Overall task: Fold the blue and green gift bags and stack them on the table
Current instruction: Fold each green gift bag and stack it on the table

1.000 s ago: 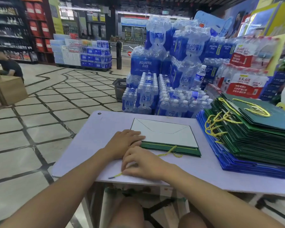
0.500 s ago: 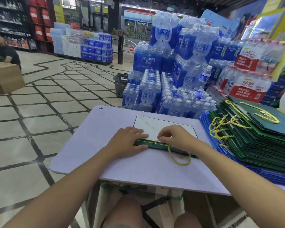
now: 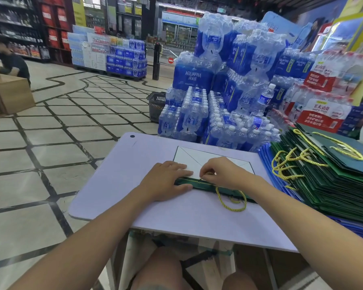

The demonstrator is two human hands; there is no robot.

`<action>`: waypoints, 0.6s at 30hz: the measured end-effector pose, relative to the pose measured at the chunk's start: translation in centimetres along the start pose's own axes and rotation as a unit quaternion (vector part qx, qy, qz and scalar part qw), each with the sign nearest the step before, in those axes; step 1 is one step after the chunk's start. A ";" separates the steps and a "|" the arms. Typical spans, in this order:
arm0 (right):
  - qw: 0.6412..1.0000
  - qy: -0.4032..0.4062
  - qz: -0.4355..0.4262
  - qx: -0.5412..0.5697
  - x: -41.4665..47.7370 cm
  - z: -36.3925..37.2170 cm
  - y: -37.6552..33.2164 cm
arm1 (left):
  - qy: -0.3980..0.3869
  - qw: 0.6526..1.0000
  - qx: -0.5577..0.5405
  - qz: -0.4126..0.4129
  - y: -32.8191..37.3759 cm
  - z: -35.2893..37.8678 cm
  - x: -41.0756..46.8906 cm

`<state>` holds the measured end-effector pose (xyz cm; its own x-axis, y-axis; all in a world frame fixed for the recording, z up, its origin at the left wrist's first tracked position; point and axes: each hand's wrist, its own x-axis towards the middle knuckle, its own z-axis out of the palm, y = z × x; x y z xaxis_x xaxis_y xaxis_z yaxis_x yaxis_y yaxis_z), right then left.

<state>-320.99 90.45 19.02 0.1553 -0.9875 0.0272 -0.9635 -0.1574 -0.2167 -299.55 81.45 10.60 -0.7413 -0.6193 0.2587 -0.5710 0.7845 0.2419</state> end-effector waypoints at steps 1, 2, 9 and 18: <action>1.000 -0.007 -0.004 -0.014 0.1 0.0 -0.1 | 0.001 1.000 -0.003 -0.001 0.0 0.0 0.0; 1.000 -0.013 -0.005 -0.026 0.2 0.1 -0.1 | 0.002 1.000 -0.005 -0.002 0.0 0.0 -0.1; 0.996 -0.045 -0.018 -0.074 0.8 0.0 -0.4 | 0.004 1.000 0.003 0.003 0.0 0.0 -0.1; 0.994 -0.047 -0.017 -0.098 0.8 0.2 -1.3 | 0.026 0.999 0.009 0.021 0.0 0.1 0.0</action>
<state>-319.60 89.86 19.13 0.1988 -0.9781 -0.0615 -0.9800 -0.1977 -0.0229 -299.62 81.48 10.51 -0.7458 -0.5856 0.3177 -0.5456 0.8105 0.2132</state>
